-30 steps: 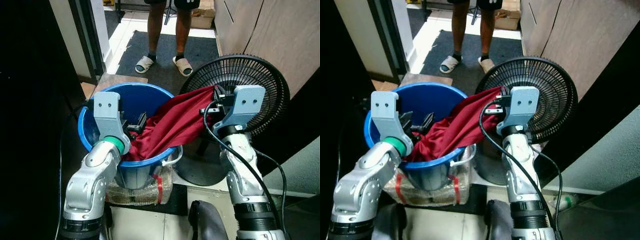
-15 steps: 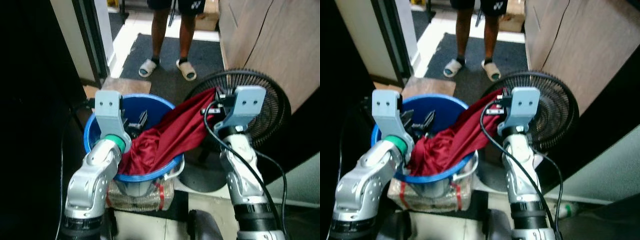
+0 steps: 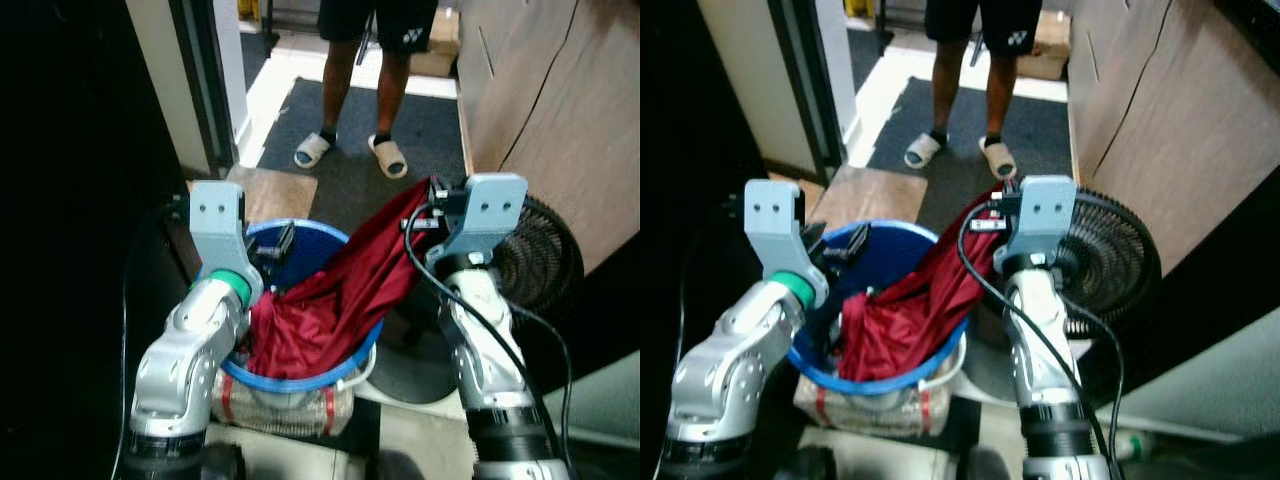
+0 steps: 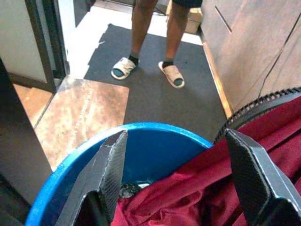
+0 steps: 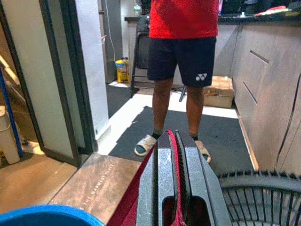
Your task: Clothes washing
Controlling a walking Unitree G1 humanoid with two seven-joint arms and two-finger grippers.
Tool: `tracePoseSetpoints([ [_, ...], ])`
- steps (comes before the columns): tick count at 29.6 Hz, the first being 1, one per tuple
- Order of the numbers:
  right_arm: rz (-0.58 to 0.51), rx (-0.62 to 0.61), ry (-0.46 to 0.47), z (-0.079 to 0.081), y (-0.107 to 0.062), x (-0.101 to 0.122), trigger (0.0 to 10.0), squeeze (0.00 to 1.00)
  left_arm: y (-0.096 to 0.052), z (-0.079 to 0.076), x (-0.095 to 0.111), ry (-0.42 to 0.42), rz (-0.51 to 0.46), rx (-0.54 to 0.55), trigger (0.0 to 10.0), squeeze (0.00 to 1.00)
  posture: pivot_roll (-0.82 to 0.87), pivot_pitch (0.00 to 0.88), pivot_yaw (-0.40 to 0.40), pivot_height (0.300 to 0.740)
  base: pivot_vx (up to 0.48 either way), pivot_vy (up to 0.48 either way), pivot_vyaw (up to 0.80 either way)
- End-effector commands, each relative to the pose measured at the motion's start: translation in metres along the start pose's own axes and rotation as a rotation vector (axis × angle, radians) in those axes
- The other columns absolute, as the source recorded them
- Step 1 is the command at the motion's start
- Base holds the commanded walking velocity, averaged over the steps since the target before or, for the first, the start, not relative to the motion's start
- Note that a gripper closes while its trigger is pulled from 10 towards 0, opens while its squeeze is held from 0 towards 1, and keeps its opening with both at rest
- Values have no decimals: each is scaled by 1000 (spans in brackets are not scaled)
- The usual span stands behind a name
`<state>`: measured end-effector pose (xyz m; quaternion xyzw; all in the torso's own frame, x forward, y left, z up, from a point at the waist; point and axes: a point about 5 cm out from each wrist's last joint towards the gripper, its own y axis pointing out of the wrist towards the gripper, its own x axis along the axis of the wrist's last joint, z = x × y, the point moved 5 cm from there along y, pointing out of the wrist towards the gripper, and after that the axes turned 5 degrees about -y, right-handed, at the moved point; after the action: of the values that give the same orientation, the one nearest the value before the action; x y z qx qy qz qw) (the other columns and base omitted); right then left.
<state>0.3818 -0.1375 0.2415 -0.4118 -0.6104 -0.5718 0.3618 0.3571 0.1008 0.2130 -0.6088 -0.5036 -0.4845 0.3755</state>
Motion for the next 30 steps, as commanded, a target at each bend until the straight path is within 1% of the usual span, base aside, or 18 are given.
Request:
tracePoseSetpoints([
  [1, 6, -11, -9, -3, -1, -2, 10000, 0, 0, 0, -3, 1, 4, 5, 10000, 0, 106, 67, 4, 662, 0, 0, 0],
  [3, 6, -9, -11, -3, -1, -3, 10000, 0, 0, 1, -4, 1, 6, 6, 10000, 0, 105, 61, 2, 672, 0, 0, 0],
  [16, 3, -3, -19, -2, -1, -4, 10000, 0, 1, 3, -6, -1, 8, 11, 10000, 0, 103, 41, -3, 692, 0, 0, 0],
  [30, 3, -7, -28, -3, -1, -5, 10000, 0, 4, 3, -6, 2, 6, 7, 10000, 0, 102, 34, 4, 737, 0, 0, 0],
])
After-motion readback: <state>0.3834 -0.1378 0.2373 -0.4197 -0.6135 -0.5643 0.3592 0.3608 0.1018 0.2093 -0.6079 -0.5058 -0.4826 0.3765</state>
